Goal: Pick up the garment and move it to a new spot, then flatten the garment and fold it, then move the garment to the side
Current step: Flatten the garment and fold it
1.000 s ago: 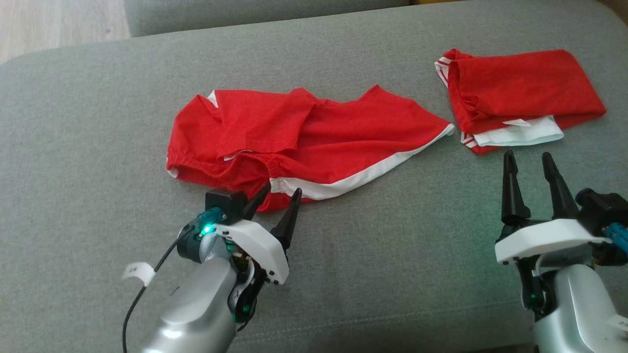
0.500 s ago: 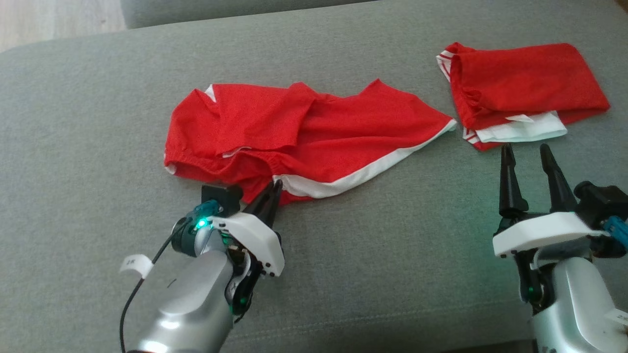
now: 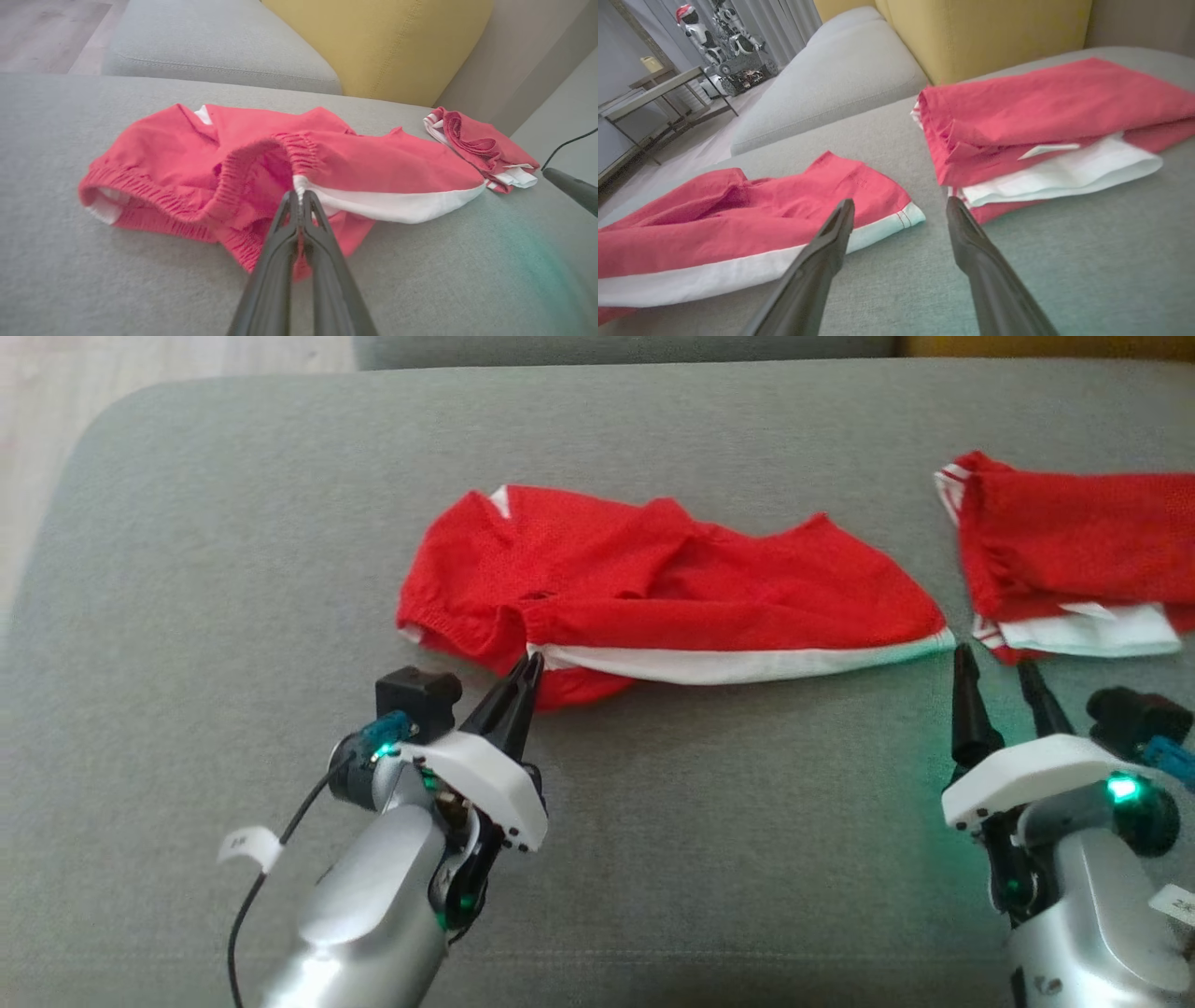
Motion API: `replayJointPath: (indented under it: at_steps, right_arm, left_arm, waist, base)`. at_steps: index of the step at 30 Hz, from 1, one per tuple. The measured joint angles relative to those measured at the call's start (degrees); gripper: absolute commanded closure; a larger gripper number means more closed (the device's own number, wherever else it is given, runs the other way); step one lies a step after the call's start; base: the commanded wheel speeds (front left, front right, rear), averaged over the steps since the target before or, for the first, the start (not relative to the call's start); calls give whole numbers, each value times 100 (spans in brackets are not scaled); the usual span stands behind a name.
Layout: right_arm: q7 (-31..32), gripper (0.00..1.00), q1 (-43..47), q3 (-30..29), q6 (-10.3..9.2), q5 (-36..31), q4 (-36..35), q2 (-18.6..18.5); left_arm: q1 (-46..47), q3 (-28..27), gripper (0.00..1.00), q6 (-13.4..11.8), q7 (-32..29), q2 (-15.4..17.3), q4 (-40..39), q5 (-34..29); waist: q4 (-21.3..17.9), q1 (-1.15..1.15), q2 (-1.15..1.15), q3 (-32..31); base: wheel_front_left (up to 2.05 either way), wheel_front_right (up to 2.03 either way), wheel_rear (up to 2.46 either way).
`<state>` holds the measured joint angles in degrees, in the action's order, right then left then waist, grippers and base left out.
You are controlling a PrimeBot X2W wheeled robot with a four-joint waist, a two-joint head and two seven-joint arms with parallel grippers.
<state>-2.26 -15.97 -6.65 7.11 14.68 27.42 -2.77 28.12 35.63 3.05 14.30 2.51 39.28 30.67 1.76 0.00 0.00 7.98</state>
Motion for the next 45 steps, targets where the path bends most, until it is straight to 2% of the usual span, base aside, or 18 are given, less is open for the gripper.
replayJointPath:
  at_steps: [6,13,21,22,23,24,29,32,33,39,45]
  right_arm:
    - [185,0,-182,-113,0,258,695,1]
    - [168,0,-607,-177,0,242,1467,0]
    - [30,0,-970,-212,0,-245,2178,-3]
    - [26,12,-1014,-209,0,-303,2247,-4]
    - [26,88,-1057,-201,0,-332,2309,-5]
    - [24,100,-1095,-187,0,-349,2348,-9]
    - [-90,100,-1153,82,0,-427,2374,-25]
    - [-158,100,-1153,467,0,-401,2054,-96]
    - [-187,100,-1158,757,0,-233,1685,-210]
    - [75,100,-1165,1378,0,349,405,-881]
    - [814,100,-1308,1502,0,505,-797,-1334]
  left_arm:
    - [-199,-124,100,4,0,29,-193,-136]
    - [-204,-148,100,31,0,23,-312,-231]
    - [-204,-191,100,48,0,14,-349,-288]
    - [-204,-203,100,48,0,14,-352,-289]
    - [-204,-215,100,48,0,12,-356,-296]
    - [-204,-229,100,49,0,11,-363,-299]
    - [-211,-268,100,57,0,7,-430,-390]
    - [-257,-316,100,101,0,27,-568,-445]
    - [-316,-460,100,101,0,42,-709,-417]
    - [-305,-648,100,108,-2,359,-1278,-446]
    - [21,-688,100,96,-334,608,-2167,-515]
  waist:
    - [307,0,0,8]
    - [441,0,0,99]
    - [475,0,0,175]
    - [477,0,0,176]
    - [478,0,0,177]
    - [479,0,0,180]
    - [481,0,0,113]
    - [472,0,0,-9]
    - [456,0,0,-117]
    - [384,0,0,-526]
    - [280,0,0,-978]
  base:
    - [0,0,0]
    - [0,0,0]
    - [0,0,0]
    - [0,0,0]
    - [0,0,0]
    - [0,0,0]
    - [0,0,0]
    - [0,0,0]
    - [0,0,0]
    - [0,0,0]
    - [0,0,0]
